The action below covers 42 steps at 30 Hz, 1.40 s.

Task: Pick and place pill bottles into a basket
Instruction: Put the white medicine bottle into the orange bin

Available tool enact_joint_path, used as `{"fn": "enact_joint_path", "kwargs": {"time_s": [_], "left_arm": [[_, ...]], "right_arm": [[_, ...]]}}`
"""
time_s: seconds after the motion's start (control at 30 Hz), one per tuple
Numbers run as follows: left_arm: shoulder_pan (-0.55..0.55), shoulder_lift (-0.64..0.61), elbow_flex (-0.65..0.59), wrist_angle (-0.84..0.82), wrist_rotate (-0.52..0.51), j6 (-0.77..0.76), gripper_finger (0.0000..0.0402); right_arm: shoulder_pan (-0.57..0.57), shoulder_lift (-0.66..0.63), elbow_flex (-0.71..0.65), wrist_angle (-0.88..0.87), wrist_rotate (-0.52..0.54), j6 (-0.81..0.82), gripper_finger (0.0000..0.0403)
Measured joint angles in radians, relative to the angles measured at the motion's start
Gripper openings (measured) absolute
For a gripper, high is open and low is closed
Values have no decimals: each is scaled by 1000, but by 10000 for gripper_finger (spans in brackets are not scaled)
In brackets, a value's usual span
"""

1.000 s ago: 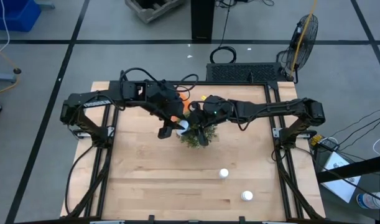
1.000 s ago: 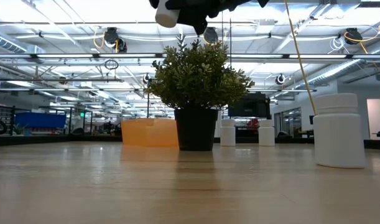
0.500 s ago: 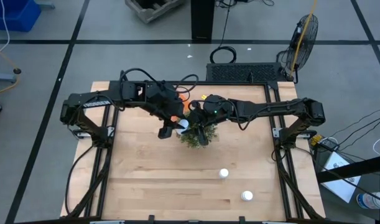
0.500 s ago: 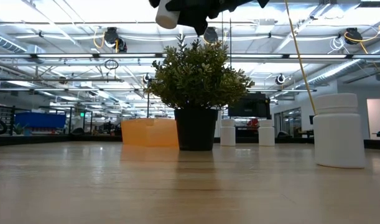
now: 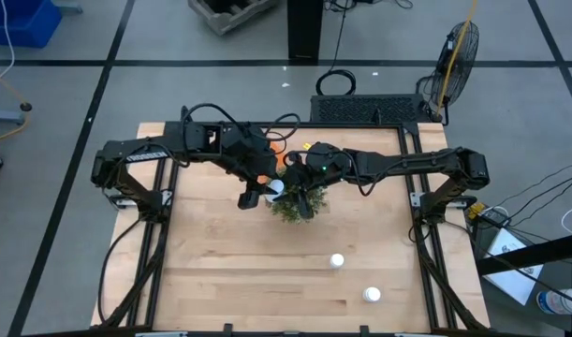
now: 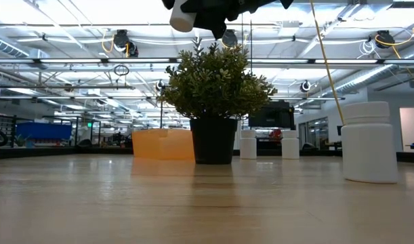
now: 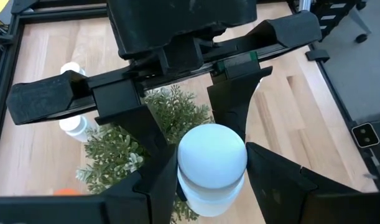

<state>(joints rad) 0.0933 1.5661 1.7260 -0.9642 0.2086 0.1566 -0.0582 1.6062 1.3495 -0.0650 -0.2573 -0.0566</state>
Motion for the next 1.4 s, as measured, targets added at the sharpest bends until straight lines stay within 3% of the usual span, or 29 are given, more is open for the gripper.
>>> {"fn": "enact_joint_path", "kwargs": {"time_s": [0.27, 0.5, 1.07, 1.4], "left_arm": [[0, 0, 0, -1, 1, 9, 159], [0, 0, 0, -1, -1, 14, 161], [7, 1, 1, 24, -37, 14, 163], [31, -11, 0, 16, -113, 3, 165]], "right_arm": [[0, 0, 0, 0, -2, 0, 162], [0, 0, 0, 0, -2, 0, 164], [-28, -89, 2, -111, -9, -12, 249], [-83, -185, 2, -370, -13, -19, 269]]}}
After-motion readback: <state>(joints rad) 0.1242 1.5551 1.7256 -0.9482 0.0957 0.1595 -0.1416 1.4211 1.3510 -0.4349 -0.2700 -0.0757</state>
